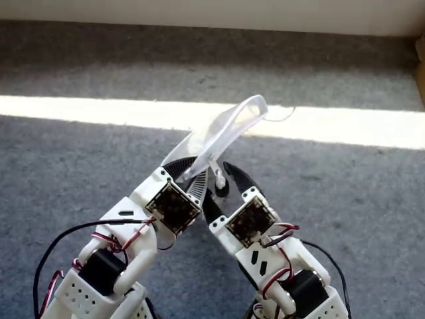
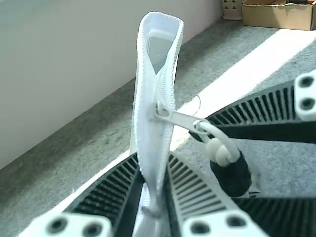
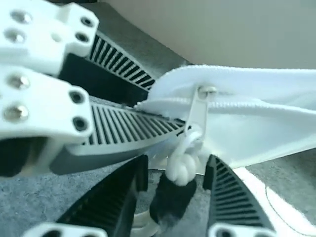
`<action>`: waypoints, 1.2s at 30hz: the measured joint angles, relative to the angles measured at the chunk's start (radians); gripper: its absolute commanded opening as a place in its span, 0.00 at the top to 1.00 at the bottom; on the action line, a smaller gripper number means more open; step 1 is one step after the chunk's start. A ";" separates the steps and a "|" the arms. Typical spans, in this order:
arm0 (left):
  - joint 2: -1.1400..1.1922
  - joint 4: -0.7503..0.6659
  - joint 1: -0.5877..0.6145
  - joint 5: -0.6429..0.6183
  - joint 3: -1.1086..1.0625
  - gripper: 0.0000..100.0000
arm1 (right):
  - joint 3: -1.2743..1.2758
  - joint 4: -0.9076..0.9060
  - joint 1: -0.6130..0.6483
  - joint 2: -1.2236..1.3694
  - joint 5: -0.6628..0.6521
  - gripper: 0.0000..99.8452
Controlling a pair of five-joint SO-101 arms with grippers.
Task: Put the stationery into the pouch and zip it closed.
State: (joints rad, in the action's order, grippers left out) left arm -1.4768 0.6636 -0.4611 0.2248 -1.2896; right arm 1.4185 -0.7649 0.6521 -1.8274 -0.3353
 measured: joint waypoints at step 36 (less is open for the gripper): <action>0.003 -0.003 -0.002 0.000 0.000 0.99 | 0.000 0.180 -0.371 0.000 -0.041 1.00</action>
State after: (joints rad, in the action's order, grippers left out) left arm -1.4737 0.6605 -0.4626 0.2248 -1.2896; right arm 1.4185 -0.5854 0.2808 -1.8274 -0.3767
